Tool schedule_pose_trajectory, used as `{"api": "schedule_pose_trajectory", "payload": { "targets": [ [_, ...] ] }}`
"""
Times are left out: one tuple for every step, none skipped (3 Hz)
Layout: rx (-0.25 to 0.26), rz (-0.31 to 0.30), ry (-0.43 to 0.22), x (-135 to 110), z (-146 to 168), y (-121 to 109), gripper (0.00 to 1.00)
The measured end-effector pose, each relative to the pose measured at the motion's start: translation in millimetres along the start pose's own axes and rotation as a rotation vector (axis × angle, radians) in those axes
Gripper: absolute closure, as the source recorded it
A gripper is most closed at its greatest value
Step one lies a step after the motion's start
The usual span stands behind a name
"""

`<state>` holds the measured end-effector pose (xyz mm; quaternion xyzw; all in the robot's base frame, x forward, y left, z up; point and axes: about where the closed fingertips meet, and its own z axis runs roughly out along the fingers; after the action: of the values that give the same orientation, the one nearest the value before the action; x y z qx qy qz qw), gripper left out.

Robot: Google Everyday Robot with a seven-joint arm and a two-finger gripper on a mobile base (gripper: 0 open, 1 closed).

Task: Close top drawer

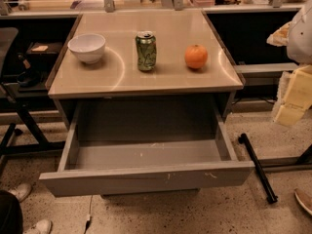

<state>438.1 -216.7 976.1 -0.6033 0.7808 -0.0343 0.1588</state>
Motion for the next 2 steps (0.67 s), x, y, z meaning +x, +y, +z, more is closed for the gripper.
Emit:
{"api": "schedule_pose_trajectory", "payload": {
  "targets": [
    [0.000, 0.000, 0.000, 0.0, 0.0, 0.0, 0.00],
    [0.000, 0.000, 0.000, 0.0, 0.0, 0.0, 0.18]
  ]
}}
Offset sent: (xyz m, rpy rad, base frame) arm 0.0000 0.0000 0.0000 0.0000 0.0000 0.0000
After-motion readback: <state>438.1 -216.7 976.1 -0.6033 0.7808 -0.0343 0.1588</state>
